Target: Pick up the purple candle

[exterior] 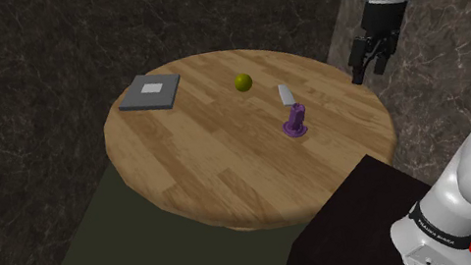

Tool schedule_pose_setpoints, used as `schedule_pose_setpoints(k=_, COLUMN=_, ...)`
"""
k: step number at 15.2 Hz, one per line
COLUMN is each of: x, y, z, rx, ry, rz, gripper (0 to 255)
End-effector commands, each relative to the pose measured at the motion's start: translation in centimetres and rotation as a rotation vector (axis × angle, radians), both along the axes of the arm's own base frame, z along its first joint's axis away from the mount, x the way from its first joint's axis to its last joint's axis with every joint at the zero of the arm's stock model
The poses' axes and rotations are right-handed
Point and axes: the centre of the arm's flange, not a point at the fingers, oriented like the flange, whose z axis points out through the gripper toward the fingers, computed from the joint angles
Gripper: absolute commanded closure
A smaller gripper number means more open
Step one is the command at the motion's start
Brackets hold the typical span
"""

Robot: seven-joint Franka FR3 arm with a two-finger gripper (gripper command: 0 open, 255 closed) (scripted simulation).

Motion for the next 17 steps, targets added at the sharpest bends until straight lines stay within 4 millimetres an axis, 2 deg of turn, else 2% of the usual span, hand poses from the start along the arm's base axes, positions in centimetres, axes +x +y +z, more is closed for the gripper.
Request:
schedule_pose_setpoints(k=1, x=0.0, y=0.0, z=0.0, rx=0.0, ry=0.0, rz=0.0, gripper=0)
schedule_pose_setpoints(k=17, x=13.9, y=-8.2, z=-13.6, rx=-0.056, ry=0.03, rz=-0.017, gripper=0)
